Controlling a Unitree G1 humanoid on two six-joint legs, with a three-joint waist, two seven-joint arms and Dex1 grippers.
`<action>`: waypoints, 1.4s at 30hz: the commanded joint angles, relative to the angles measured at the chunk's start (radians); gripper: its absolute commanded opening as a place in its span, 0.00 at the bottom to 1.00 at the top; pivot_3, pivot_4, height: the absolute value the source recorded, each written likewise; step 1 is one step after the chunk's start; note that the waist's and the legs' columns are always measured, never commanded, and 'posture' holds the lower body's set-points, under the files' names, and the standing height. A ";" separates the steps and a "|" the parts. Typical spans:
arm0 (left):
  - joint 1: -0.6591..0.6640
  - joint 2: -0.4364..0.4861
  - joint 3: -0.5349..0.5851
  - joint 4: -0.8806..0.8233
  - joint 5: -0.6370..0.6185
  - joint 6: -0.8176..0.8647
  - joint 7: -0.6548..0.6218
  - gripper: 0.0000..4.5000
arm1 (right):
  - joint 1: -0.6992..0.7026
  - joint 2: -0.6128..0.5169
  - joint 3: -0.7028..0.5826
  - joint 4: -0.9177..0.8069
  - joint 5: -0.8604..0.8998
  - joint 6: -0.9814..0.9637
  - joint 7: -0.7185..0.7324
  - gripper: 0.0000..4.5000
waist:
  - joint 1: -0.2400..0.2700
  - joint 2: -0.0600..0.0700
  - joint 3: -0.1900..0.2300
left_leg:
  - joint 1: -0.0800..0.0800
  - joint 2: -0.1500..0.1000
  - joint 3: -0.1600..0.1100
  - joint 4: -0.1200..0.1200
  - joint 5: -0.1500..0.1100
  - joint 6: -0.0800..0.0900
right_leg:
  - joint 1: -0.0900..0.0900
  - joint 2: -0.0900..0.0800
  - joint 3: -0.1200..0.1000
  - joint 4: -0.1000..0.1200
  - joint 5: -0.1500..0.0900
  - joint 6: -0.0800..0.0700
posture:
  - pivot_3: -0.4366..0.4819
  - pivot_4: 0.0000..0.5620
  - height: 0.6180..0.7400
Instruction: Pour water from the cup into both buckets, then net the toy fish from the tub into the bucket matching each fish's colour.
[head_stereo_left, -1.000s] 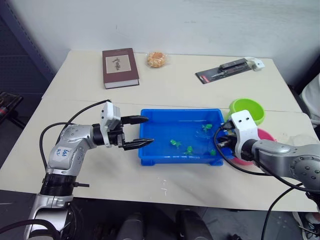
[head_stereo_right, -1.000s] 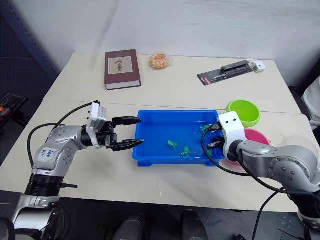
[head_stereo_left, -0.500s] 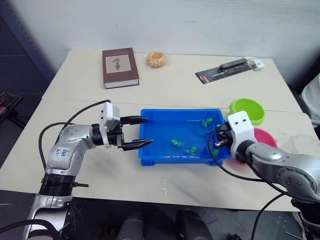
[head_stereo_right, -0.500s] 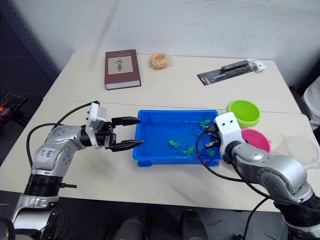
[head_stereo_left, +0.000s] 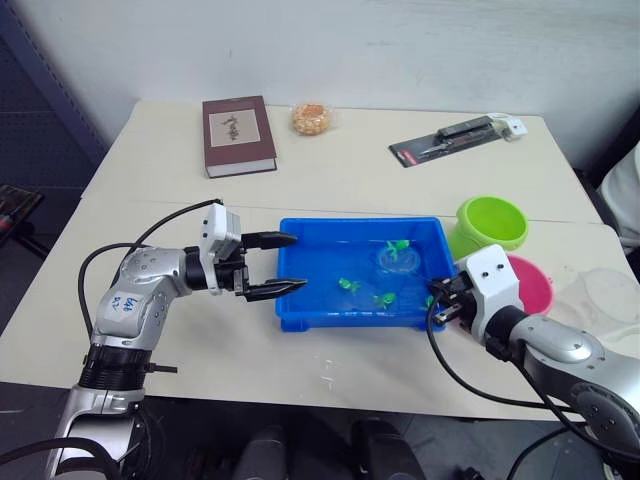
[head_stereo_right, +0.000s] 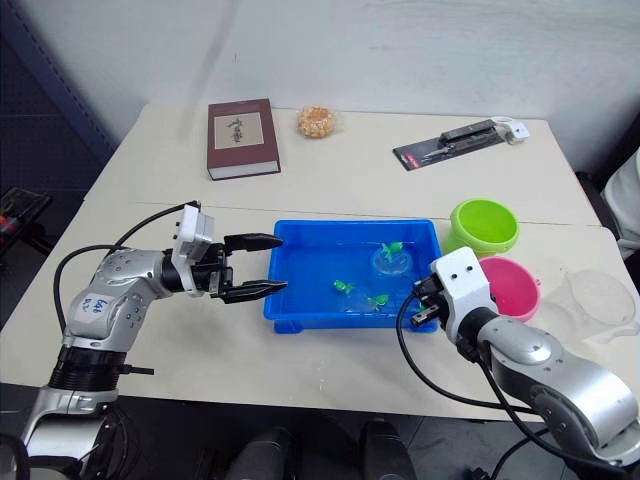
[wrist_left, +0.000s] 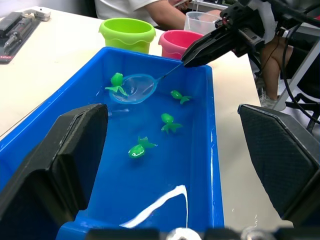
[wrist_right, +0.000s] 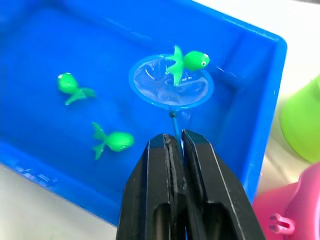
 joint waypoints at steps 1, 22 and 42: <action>-0.022 0.004 0.004 -0.004 0.000 -0.016 -0.012 0.99 | 0.045 0.004 -0.048 -0.047 -0.086 -0.144 0.105 0.00 | 0.000 0.000 0.000 | 0.000 0.000 0.000 0.000 0.000 0.000 | 0.000 0.000 0.000 0.000 0.000 0.000 | 0.48 0.27 1.00; -0.151 -0.072 0.000 0.063 0.010 -0.019 0.036 0.99 | 0.258 0.171 -0.391 0.089 -0.239 -0.519 0.349 0.00 | 0.005 0.000 0.000 | 0.003 0.000 0.001 0.000 0.000 0.000 | 0.002 0.007 0.000 0.003 0.000 0.000 | 0.48 0.27 1.00; -0.147 -0.074 -0.009 0.019 0.003 0.035 0.055 0.99 | 0.029 0.123 -0.398 0.583 -0.539 -0.682 0.318 0.00 | 0.005 0.000 0.000 | 0.005 0.000 0.004 0.001 0.000 -0.001 | 0.002 0.007 0.000 0.006 0.000 0.000 | 0.48 0.27 1.00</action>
